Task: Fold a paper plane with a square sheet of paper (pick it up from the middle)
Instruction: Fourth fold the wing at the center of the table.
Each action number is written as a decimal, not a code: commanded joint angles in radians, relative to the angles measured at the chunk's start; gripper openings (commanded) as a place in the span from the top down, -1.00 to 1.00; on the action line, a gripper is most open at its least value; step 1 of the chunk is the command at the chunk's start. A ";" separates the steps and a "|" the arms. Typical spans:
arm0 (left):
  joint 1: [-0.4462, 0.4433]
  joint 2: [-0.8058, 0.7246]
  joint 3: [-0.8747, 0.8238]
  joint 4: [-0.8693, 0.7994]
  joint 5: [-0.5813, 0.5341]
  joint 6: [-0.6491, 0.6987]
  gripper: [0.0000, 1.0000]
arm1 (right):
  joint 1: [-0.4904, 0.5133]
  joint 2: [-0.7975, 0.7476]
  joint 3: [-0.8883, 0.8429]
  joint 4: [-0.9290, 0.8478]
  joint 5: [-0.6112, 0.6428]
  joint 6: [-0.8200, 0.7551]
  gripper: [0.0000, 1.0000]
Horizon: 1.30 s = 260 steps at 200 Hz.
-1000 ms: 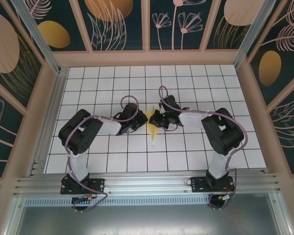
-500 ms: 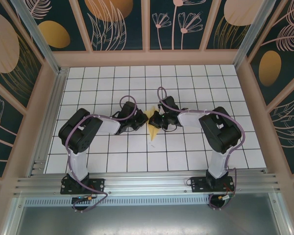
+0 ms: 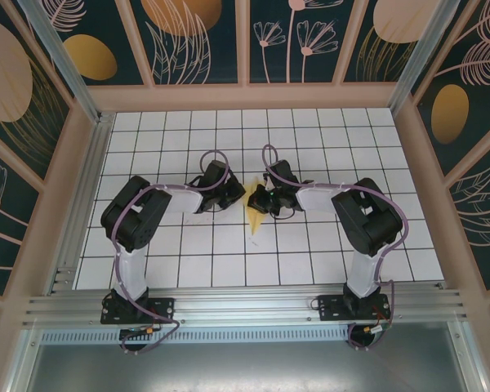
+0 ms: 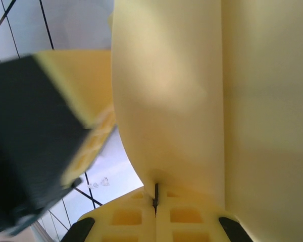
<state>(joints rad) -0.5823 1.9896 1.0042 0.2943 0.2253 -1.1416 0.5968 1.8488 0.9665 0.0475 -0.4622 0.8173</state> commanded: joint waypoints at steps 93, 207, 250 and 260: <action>0.003 0.050 0.007 -0.092 0.006 0.034 1.00 | 0.008 0.057 0.042 0.025 0.003 -0.019 1.00; 0.002 0.055 0.004 -0.090 0.013 0.037 1.00 | 0.009 0.051 0.040 0.061 -0.001 -0.016 1.00; 0.003 0.040 -0.002 -0.074 0.024 0.037 1.00 | 0.008 0.045 0.036 0.051 0.001 -0.011 1.00; 0.003 0.016 -0.002 -0.064 0.029 0.041 1.00 | 0.009 0.038 0.033 0.041 0.010 -0.011 1.00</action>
<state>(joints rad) -0.5785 1.9930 1.0119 0.2909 0.2314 -1.1259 0.5976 1.8996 0.9871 0.0788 -0.4656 0.8169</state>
